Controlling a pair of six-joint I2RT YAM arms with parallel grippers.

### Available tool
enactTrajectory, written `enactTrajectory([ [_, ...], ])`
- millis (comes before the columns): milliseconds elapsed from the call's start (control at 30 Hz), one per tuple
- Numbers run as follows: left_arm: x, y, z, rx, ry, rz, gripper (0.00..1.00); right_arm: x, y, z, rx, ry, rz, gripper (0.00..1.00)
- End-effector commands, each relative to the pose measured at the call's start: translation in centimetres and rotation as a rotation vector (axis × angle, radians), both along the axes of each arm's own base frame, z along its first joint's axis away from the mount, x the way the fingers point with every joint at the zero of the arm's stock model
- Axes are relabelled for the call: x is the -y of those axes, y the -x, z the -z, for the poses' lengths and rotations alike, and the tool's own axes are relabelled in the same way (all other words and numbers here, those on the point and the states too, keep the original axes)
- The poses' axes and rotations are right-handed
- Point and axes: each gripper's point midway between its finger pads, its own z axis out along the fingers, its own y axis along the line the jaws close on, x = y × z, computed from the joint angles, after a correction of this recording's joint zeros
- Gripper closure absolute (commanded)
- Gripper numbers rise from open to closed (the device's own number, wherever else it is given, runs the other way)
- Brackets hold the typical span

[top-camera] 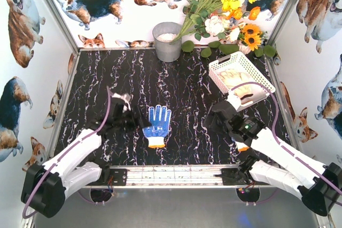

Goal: Put the gloves into the storage basket
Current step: Adjust the glove at the center of the board.

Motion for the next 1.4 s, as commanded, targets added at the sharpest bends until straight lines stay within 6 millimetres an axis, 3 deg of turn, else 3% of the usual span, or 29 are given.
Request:
enactTrajectory([
  [0,-1.3,-2.1,-2.4,0.118,-0.095,-0.014,0.27,4.8,-1.0,0.8,-0.034,0.155,0.11,0.37],
  [167,-4.0,-3.9,-5.5,0.219,-0.259,-0.023,0.13,8.0,-2.2,2.8,-0.094,0.179,0.177,0.38],
  [233,-5.2,-4.9,-7.5,0.272,-0.324,-0.039,0.09,9.1,-2.2,3.9,-0.126,0.211,0.209,0.37],
  [400,-7.8,-6.2,-9.3,0.34,-0.464,-0.065,0.06,10.6,-1.9,6.7,-0.23,0.263,0.256,0.38],
  [533,-8.5,-6.9,-9.4,0.349,-0.522,-0.066,0.05,11.1,-2.1,8.0,-0.286,0.316,0.237,0.46],
  [733,-8.5,-7.0,-8.2,0.329,-0.531,-0.061,0.04,12.7,-1.4,9.4,-0.367,0.43,0.237,0.46],
  [833,-8.6,-6.8,-7.8,0.324,-0.531,-0.067,0.04,12.5,-1.4,9.7,-0.397,0.436,0.223,0.59],
  [1000,-8.9,-6.4,-7.8,0.33,-0.537,-0.074,0.04,10.1,-1.4,9.1,-0.455,0.338,0.151,1.0],
  [1067,-9.2,-6.1,-7.7,0.325,-0.551,-0.072,0.04,8.2,-1.3,7.6,-0.471,0.276,0.094,1.0],
  [1233,-8.9,-5.4,-7.5,0.31,-0.531,-0.043,0.03,3.7,-1.1,1.1,-0.343,0.283,-0.022,1.0],
  [1333,-7.3,-5.1,-7.4,0.313,-0.456,0.004,0.03,-0.4,-0.7,-0.5,-0.306,0.136,-0.112,0.99],
  [1367,-6.6,-5.1,-7.4,0.322,-0.421,0.025,0.03,-2.4,-1.0,-0.8,-0.274,0.07,-0.161,0.83],
])
